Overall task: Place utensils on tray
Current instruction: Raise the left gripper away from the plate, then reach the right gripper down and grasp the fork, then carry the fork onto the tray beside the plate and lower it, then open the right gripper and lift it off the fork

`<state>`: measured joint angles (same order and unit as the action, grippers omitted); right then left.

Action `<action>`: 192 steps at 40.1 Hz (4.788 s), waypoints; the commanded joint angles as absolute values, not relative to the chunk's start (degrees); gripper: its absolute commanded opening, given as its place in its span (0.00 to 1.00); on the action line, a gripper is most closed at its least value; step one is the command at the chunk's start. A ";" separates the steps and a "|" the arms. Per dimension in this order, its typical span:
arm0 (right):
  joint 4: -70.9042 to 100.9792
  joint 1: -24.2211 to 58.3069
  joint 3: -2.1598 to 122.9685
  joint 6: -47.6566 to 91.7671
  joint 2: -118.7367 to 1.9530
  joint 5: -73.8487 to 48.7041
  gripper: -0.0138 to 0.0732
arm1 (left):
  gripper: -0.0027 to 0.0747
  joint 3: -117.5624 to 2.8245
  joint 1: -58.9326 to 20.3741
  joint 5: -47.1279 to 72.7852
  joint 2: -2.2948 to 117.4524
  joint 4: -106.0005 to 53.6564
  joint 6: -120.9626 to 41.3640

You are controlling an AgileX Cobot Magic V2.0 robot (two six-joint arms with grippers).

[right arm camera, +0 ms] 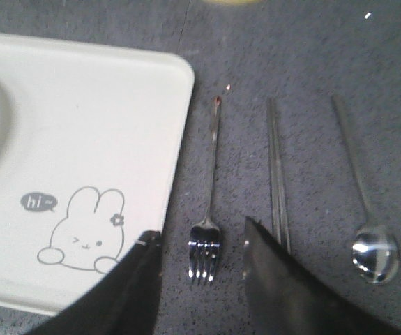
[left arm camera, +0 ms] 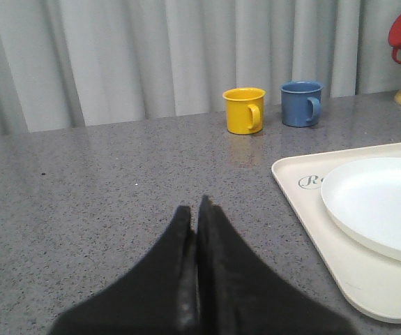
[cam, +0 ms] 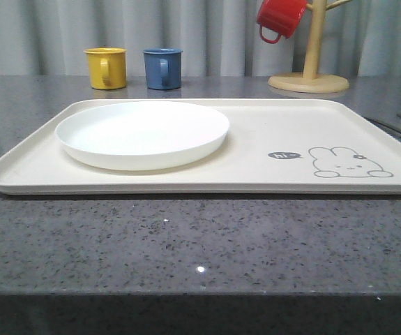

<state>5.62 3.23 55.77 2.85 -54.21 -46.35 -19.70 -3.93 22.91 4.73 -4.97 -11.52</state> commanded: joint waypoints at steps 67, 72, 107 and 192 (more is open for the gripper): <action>1.72 3.82 72.83 1.87 -91.05 -53.34 0.08 | 0.01 -21.26 -4.40 18.13 5.42 -5.67 -11.04; 1.71 4.84 72.83 -1.02 -85.92 -53.78 0.09 | 0.01 -21.26 -4.40 18.13 5.42 -5.67 -11.04; -0.87 29.07 86.55 -29.52 -97.33 -54.20 0.09 | 0.01 -21.26 -4.40 18.13 5.42 -5.67 -11.04; -6.23 29.07 90.29 -33.66 -96.57 -59.41 0.57 | 0.01 -21.26 -4.40 18.13 5.42 -5.67 -11.04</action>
<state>-3.08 29.27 87.06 -33.54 -101.40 -57.33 -19.70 -3.93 22.91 4.73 -4.97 -11.52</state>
